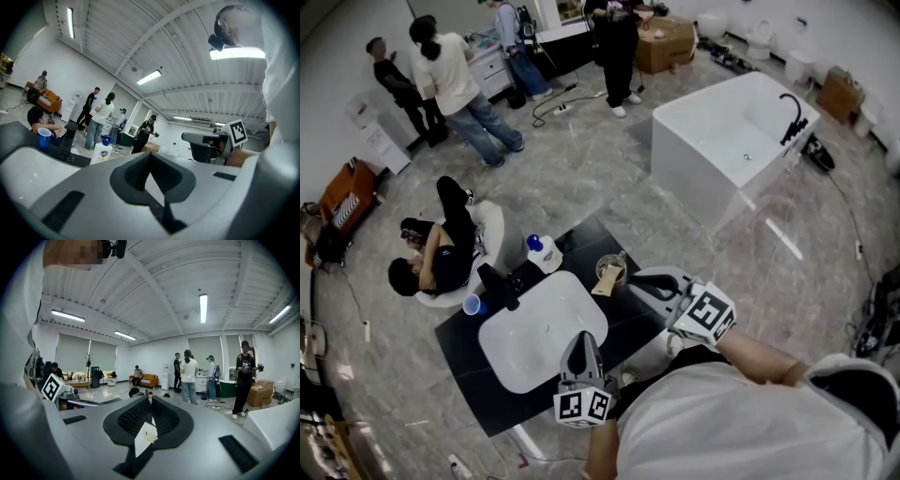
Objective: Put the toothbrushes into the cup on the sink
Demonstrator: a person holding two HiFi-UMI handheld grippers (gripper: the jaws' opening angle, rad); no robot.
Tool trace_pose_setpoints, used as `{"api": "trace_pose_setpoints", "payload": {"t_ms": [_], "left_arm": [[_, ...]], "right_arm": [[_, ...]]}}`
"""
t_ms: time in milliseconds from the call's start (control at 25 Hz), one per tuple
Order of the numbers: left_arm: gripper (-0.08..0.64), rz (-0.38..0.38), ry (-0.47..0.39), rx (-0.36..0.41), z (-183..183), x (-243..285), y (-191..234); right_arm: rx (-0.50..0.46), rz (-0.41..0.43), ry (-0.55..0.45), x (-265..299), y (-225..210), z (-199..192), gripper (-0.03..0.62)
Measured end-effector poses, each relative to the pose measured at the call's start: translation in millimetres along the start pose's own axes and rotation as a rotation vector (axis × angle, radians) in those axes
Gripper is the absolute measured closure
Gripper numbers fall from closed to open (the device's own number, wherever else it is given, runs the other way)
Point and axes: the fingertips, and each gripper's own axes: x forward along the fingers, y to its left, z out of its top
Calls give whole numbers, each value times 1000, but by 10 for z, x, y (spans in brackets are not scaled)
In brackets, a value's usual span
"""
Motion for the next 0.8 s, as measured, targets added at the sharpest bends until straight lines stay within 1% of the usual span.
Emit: {"api": "trace_pose_setpoints", "payload": {"t_ms": [320,520,640,800], "left_arm": [[557,11,-11,15,125,127,-156],[557,37,-27,22,94,111,-100],[557,45,-8,27,104,166,-161],[557,33,14,24,12,264,-286]], "right_arm": [[-2,30,16,-25,-122,25,543],[-6,37,22,-17,-177,-25,543],[-4,41,18,-39,-221,-31,543],[15,41,31,-99,-301,-130,543]]}}
